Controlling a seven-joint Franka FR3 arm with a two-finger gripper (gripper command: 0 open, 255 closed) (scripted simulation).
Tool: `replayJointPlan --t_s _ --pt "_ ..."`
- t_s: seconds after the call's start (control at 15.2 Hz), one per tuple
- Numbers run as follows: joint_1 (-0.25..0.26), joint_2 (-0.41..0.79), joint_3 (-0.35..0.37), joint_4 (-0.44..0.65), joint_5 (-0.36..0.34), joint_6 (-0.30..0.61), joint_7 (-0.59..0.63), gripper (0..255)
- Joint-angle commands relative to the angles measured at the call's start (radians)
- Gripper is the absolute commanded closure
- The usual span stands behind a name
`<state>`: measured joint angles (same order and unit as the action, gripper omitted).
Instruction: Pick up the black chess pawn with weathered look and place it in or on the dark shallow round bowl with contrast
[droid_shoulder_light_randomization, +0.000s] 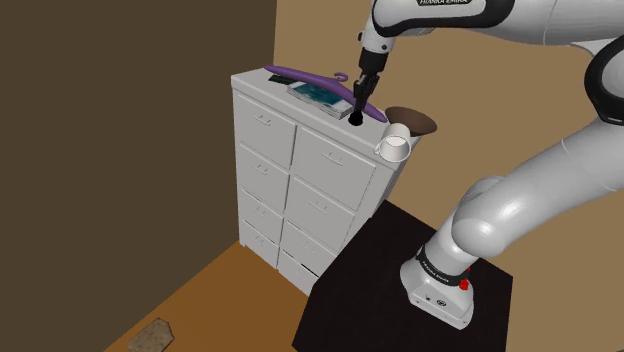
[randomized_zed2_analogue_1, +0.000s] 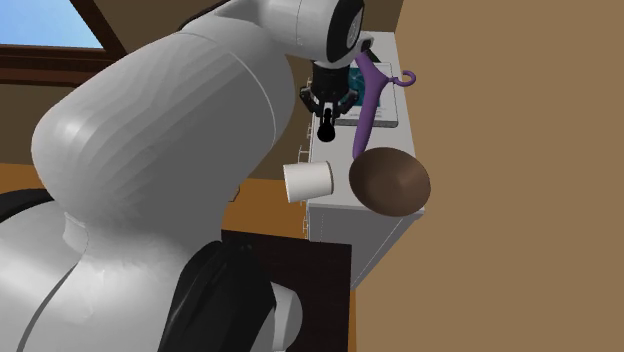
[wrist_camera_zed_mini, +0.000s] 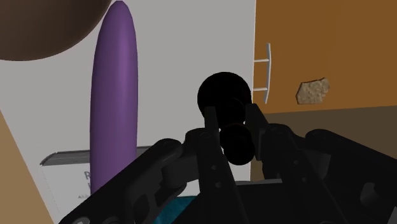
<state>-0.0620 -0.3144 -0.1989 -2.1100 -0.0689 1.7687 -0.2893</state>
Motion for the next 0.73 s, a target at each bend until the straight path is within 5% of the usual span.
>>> replayJointPlan --t_s 0.0,0.66 --pt "0.000 0.000 0.000 0.024 0.000 -0.025 -0.002 255" --pt "0.003 0.012 0.004 0.170 0.005 -0.159 -0.006 255"
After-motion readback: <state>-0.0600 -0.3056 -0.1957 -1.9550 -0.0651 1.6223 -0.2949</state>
